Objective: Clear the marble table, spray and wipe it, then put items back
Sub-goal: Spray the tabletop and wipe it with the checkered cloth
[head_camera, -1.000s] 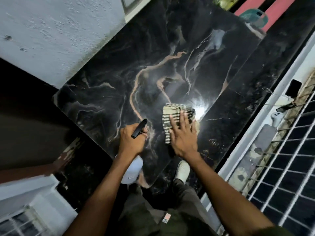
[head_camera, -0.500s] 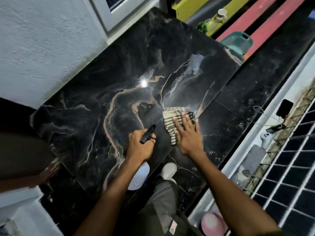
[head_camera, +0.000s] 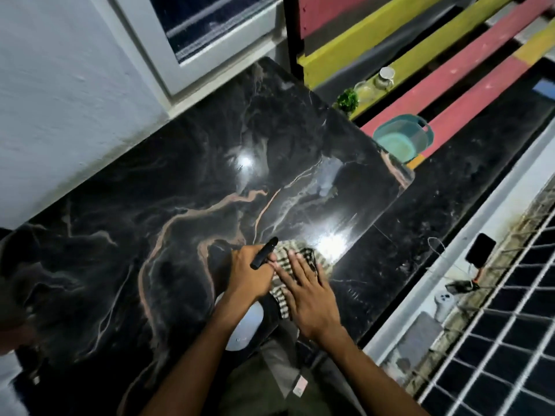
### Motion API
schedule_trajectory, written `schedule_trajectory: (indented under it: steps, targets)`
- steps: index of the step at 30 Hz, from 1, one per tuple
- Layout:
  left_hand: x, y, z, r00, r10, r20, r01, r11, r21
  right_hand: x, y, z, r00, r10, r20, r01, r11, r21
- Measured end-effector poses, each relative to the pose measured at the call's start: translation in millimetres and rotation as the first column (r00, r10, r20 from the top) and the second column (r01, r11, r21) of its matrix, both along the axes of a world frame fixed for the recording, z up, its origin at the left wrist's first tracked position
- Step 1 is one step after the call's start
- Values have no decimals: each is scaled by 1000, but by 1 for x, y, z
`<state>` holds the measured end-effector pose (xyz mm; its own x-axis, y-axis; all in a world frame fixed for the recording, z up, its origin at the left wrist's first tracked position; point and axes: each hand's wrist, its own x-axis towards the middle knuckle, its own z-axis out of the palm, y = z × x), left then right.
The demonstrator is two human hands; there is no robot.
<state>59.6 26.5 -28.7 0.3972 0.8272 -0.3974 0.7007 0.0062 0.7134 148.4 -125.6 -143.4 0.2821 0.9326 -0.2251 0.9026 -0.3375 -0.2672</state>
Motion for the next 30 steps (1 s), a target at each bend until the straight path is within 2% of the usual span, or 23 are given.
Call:
schedule_trajectory:
  steps: [3,6,11,19,22,25,27,30]
  targets:
    - [33,9,1,999,21,26,-19,998,-63,54,2,3,999,-34,39,36,999,-37]
    - [55,18,7,1000,-15,-14,14,995,-102,95,1,7,990,-116,78,120,992,-49]
    - [95,30,8,992,-99,-81,95,994,-52,144,2,8,995,-45,93,50,998,-49]
    - [158,44,2,998,21,-64,-27,996,-84,223,10,8,996,-53,78,59,996,-65]
    - [178,44,-2,996,84,-21,-86,988,-124,277,21,9,988,-119,97,129,986,-104]
    - [192,45,-8,988,153,34,-150,985,-86,326,48,9,978,-187,96,197,974,-108]
    - [196,45,-10,977,210,41,-206,974,-90,336,79,7,969,-226,99,236,966,-103]
    - [192,45,-10,963,263,49,-260,963,-66,310,128,6,959,-267,96,275,958,-84]
